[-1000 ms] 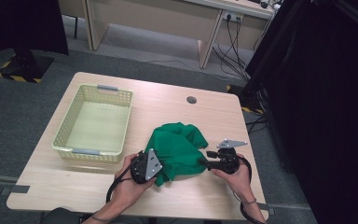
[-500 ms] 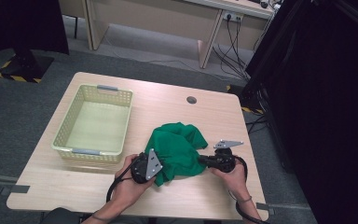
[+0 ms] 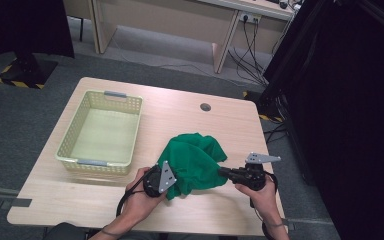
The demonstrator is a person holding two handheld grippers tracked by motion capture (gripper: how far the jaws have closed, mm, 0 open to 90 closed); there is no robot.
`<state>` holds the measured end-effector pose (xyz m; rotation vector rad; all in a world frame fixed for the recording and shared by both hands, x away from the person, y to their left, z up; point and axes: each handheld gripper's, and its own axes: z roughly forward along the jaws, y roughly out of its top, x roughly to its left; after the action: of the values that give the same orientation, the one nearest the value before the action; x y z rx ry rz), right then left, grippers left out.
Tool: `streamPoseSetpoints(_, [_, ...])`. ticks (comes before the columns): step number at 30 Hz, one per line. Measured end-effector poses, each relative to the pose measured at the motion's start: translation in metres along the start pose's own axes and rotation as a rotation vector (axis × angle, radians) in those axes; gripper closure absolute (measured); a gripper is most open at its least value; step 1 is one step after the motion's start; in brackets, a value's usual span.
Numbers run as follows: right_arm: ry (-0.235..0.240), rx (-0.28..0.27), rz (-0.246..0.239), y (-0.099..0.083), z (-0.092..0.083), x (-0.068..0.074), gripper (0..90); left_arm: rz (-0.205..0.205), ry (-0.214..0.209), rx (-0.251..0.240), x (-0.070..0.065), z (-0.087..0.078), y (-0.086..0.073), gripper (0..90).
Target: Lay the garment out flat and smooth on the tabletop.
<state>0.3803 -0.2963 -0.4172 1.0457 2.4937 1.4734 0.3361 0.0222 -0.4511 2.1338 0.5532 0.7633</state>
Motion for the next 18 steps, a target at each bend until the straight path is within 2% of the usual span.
streamPoseSetpoints(7, [0.026,-0.029,-0.016,-0.004,-0.019,0.014,85.5,0.011,-0.028,-0.011,-0.004,-0.001,0.002,79.8])
streamPoseSetpoints(11, [0.034,-0.055,-0.034,-0.003,-0.031,0.022,85.5,0.003,-0.041,-0.029,-0.006,-0.005,0.004,81.0])
streamPoseSetpoints(18, [0.049,-0.130,-0.050,0.017,-0.044,0.028,85.5,0.000,-0.035,-0.077,-0.005,-0.010,0.015,83.2])
